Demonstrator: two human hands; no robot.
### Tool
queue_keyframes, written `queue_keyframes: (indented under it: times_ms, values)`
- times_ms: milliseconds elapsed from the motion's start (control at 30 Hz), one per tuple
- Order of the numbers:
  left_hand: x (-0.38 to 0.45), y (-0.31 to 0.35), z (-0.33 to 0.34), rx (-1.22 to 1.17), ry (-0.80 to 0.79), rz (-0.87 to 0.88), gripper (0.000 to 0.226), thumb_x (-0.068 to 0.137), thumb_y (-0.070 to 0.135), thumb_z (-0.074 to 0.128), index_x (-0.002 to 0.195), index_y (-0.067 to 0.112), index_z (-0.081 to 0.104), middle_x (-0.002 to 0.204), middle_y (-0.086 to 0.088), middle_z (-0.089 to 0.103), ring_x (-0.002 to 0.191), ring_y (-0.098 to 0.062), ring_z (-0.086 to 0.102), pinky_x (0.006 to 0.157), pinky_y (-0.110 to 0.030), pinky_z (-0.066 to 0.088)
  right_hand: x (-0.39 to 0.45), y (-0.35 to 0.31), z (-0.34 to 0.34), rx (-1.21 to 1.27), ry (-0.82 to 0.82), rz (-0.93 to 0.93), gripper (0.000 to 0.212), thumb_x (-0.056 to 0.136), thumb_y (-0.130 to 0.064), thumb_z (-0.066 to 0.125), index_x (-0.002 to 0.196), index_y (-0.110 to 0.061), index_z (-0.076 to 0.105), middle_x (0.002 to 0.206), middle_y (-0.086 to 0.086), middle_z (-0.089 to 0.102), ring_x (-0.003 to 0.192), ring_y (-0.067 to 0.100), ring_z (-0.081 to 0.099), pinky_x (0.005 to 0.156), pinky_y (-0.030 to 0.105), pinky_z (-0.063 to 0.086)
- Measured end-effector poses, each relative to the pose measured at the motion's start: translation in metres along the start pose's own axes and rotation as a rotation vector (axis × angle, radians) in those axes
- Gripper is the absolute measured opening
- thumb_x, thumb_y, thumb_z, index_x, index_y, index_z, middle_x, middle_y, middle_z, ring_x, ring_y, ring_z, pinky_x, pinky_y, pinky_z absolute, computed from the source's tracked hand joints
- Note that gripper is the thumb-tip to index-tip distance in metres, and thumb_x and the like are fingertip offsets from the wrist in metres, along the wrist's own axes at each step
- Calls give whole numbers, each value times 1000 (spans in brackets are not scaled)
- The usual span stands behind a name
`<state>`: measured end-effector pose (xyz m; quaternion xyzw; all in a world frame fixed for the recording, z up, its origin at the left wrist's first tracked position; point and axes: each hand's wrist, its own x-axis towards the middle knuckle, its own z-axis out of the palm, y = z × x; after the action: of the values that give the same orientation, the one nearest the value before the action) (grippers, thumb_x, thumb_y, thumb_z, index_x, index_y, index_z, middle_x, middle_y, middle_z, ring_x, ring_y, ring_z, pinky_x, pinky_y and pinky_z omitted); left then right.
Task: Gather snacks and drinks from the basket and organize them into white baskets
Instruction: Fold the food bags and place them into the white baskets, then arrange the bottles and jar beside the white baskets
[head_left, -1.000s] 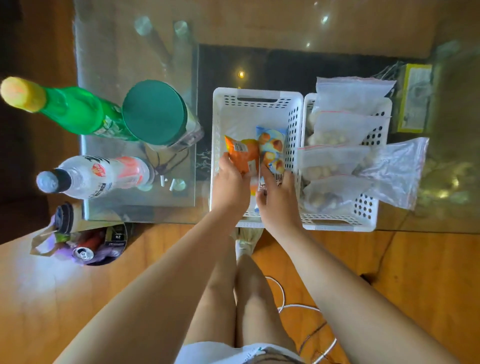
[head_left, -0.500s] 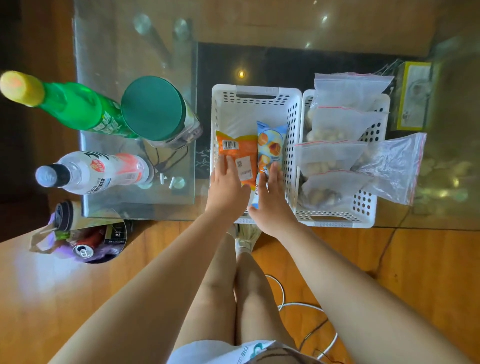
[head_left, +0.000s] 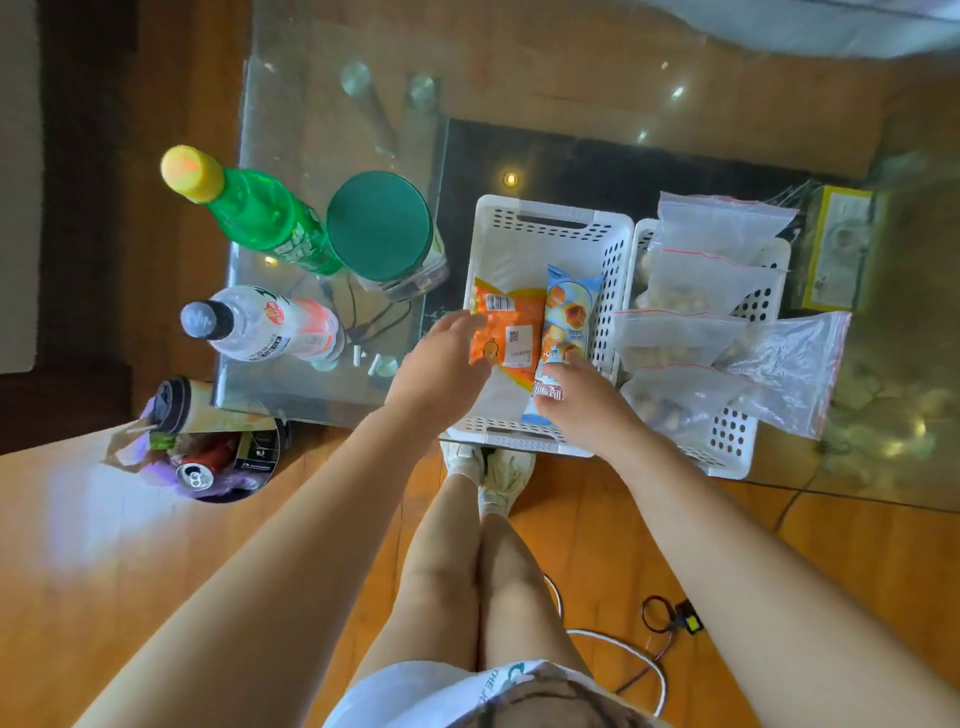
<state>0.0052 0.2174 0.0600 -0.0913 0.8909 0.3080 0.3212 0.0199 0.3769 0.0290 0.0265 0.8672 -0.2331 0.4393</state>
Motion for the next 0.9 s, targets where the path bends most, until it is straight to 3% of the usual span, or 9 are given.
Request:
queue_keyframes:
  times_ms: [200,300,367,500,667,800,900]
  values:
    - [-60,-19,-71,-85,439,41,41,85,5,55,125,16,57,134,-4,55,121,-23,51,100,-32,38,-16,-51,-34,100,128,-142,38,91,-21,52,129,-20,52,136,2,46,119,20,50,89,24,35]
    - [-78,-40,-95,-68,660,16,40,84,4,59,122,15,58,135,-6,53,125,-25,48,104,-46,40,-17,-80,-42,139,178,-208,37,90,-19,52,127,-20,52,133,3,48,116,22,52,93,34,44]
    - [-79,-58,-105,-46,726,-64,42,84,6,63,124,16,55,139,-8,47,130,-26,43,105,-53,38,-17,-98,-43,163,219,-258,36,91,-19,51,127,-21,52,131,3,49,113,22,53,91,36,48]
    - [-65,-95,-113,-58,614,-180,53,81,12,68,130,17,49,146,-8,40,136,-25,33,109,-45,31,-5,-125,-40,108,331,-297,42,89,-20,52,131,-21,46,135,3,45,118,20,49,88,27,37]
    - [-51,-123,-119,-105,487,-90,43,83,11,65,125,18,56,143,-9,44,135,-25,37,105,-34,35,20,-159,-31,-9,432,-252,64,83,-24,62,140,-18,32,145,8,29,132,24,34,104,41,35]
    - [-47,-142,-128,-173,357,34,38,81,14,69,118,20,59,142,-6,46,137,-21,35,102,-25,34,47,-190,-22,-127,399,-65,95,73,-34,70,147,-23,11,148,9,22,135,29,27,104,48,34]
    - [-46,-155,-132,-281,218,54,41,80,16,70,118,26,58,145,-3,44,142,-15,27,91,-3,25,64,-211,-15,-135,371,104,110,68,-48,73,148,-23,2,146,13,22,134,32,27,102,51,33]
